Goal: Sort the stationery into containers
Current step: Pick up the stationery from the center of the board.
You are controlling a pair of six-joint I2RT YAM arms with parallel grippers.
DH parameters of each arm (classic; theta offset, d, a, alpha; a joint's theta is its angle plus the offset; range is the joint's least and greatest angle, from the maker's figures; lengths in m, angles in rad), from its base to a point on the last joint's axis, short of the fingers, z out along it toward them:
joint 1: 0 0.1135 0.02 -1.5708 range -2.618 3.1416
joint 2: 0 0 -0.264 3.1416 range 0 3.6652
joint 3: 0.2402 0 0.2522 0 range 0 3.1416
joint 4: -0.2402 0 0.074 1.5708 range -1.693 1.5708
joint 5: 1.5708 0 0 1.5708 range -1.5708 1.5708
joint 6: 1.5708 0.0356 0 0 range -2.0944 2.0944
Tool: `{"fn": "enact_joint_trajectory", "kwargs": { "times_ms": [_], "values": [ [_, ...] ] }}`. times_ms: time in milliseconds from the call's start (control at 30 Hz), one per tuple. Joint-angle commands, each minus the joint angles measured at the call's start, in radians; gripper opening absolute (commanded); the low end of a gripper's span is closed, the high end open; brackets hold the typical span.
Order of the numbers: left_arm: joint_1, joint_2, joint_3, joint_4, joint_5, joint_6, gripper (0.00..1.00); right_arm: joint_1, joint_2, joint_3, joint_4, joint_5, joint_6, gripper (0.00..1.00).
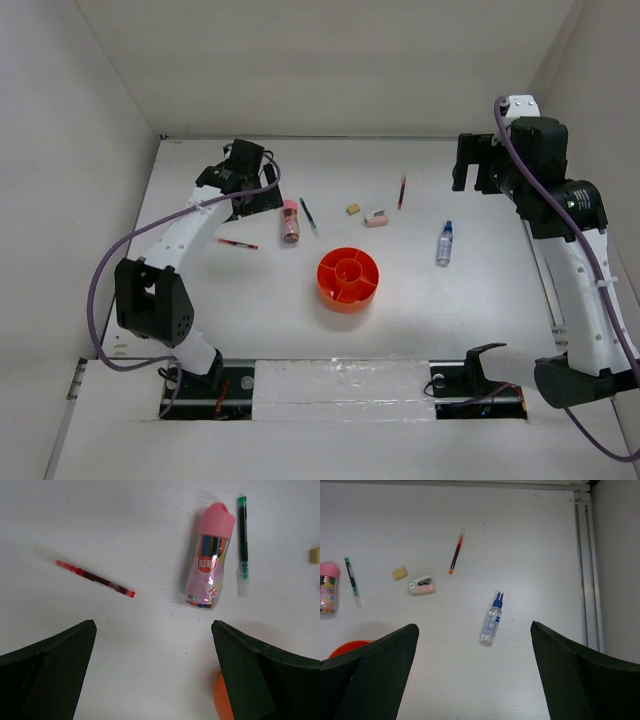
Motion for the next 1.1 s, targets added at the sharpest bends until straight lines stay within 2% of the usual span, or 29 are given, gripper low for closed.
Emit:
{"fn": "enact_joint_trajectory", "kwargs": {
  "times_ms": [0,233,600,767,1067],
  "values": [
    [0.003,0.003,-0.033,0.072,0.089,0.034,1.0,0.009,-0.021,-0.027,0.064,-0.059,0.019,1.0],
    [-0.022,0.123,-0.046,0.114,0.16,0.054,1.0,0.018,-0.003,-0.059,0.095,-0.154,0.019,1.0],
    [-0.043,0.285,0.036,0.114,0.253,0.063,0.97,0.018,0.065,-0.068,0.123,-0.193,0.01,1.0],
    [-0.082,0.336,0.07,0.102,0.214,0.063,0.98,0.018,0.097,-0.068,0.132,-0.222,0.001,1.0],
    [-0.082,0.417,0.114,0.08,0.129,0.039,0.98,0.018,0.106,-0.077,0.15,-0.231,-0.008,1.0]
  ]
}}
